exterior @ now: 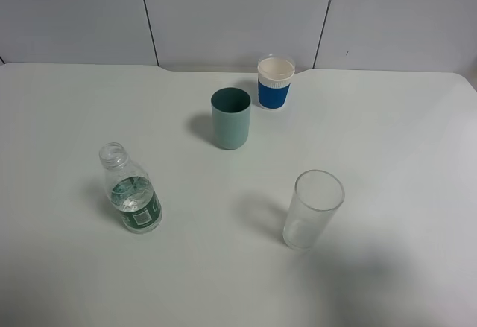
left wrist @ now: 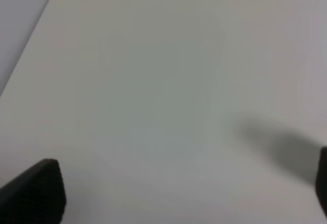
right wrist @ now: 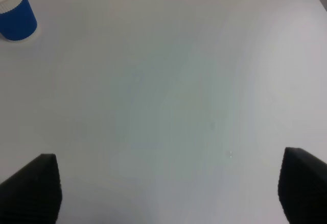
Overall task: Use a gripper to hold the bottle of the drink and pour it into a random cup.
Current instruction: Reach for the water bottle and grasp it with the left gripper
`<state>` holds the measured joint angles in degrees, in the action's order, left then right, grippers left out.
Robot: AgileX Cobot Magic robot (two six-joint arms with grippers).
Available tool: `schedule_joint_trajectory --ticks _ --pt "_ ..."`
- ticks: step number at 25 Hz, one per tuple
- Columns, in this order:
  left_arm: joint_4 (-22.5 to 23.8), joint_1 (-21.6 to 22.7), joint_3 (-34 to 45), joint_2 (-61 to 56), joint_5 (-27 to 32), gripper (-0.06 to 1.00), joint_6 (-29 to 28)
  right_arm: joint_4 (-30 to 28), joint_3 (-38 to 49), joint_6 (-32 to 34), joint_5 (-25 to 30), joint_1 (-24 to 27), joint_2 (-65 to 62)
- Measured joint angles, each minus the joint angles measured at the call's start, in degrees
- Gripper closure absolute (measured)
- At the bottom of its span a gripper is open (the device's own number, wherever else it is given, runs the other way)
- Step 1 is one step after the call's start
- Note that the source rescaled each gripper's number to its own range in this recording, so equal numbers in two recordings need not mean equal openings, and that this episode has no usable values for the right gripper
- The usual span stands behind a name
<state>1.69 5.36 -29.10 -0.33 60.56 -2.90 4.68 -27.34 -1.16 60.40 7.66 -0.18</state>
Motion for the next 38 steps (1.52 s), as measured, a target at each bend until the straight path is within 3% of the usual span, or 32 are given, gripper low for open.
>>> schedule_joint_trajectory --ticks 9,13,17,22,32,38 --pt "-0.1 0.0 0.0 0.84 -0.06 -0.06 1.9 0.0 0.0 0.0 0.0 0.0 0.0" --pt "-1.69 -2.28 0.0 6.17 -0.06 -0.06 4.73 0.0 0.0 0.0 0.0 0.0 0.0" --pt "-1.69 -7.71 0.05 11.76 -0.06 -0.06 5.76 0.0 0.0 0.0 0.0 0.0 0.0" --pt "2.23 -16.99 0.05 14.96 -0.21 -0.06 6.62 0.0 0.0 0.0 0.0 0.0 0.0" --pt "9.24 -35.53 -0.72 17.74 -7.32 -0.06 8.17 0.0 0.0 0.0 0.0 0.0 0.0" --pt "12.38 -42.32 -0.72 20.21 -9.0 -0.06 10.75 0.0 0.0 0.0 0.0 0.0 0.0"
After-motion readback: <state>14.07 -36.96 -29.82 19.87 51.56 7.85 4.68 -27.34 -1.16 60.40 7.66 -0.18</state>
